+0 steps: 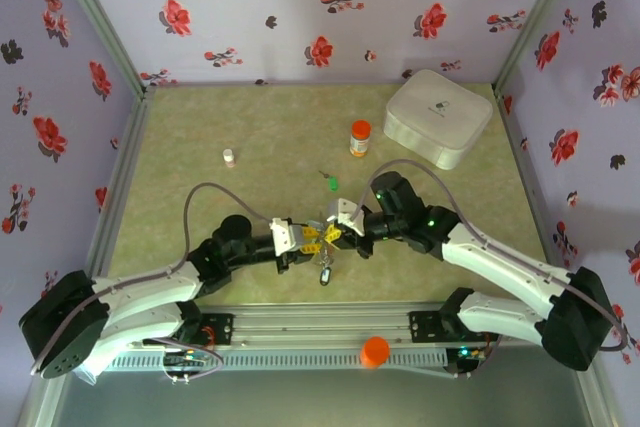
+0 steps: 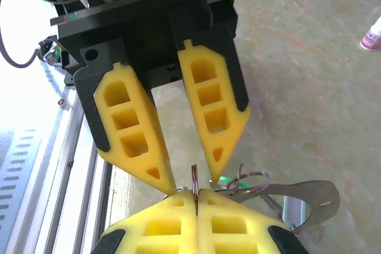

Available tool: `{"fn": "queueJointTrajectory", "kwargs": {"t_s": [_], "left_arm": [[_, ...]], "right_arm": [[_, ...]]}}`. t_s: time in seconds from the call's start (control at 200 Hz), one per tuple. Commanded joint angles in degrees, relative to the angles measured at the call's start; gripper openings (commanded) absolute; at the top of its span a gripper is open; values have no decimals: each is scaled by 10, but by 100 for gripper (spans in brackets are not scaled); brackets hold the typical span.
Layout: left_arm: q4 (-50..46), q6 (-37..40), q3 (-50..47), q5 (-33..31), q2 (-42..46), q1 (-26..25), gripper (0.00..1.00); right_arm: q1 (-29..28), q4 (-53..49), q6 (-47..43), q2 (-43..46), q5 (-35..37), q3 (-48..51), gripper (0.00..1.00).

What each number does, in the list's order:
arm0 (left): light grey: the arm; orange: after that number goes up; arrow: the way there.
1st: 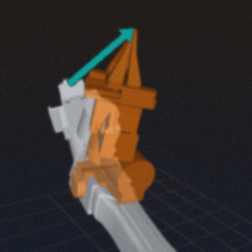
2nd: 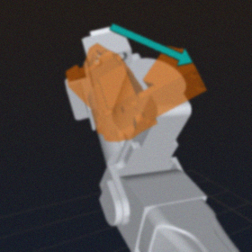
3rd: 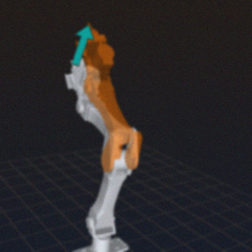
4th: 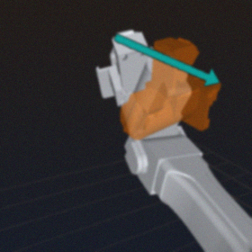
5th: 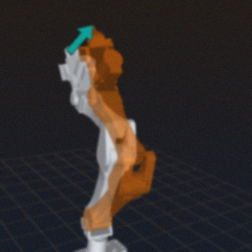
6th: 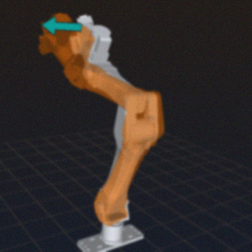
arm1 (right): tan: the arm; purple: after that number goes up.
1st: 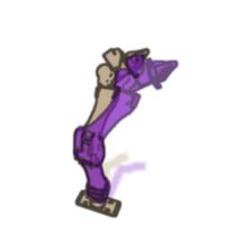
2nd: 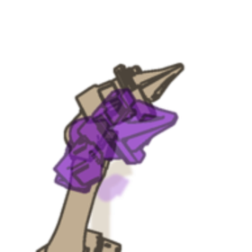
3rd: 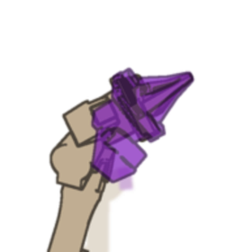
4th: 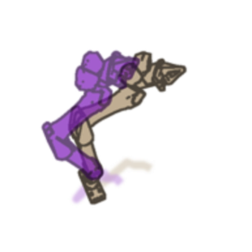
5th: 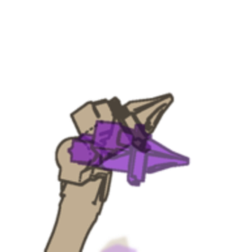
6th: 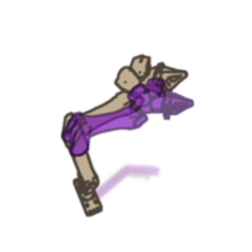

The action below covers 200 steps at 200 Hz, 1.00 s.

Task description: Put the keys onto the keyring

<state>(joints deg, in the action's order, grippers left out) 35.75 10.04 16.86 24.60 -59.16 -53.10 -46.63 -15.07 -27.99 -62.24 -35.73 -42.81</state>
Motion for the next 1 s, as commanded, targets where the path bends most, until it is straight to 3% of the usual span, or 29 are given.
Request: {"fn": "queueJointTrajectory", "kwargs": {"t_s": [0.0,0.3,0.405,0.475,0.55,0.63,0.805,0.995], "left_arm": [[-94,24,40,-16,14,-2,23],[-107,22,51,-14,17,-2,11],[-110,24,54,-12,17,-2,0],[-111,24,53,-11,18,-2,0],[-104,24,47,-12,23,-2,0],[-75,19,32,-13,29,-2,0],[15,-7,6,-26,25,-1,0],[36,-10,-13,-21,9,-2,0]], "right_arm": [[-17,-70,-51,-11,44,-39,0],[-47,-105,-75,-40,76,-74,0],[-50,-100,-68,-40,69,-76,0],[-49,-81,-49,-31,70,-66,0],[-39,-49,-26,-10,70,-43,19],[-20,-18,2,19,61,-10,27],[-7,1,39,61,97,37,30],[-8,42,69,60,68,51,31]]}}
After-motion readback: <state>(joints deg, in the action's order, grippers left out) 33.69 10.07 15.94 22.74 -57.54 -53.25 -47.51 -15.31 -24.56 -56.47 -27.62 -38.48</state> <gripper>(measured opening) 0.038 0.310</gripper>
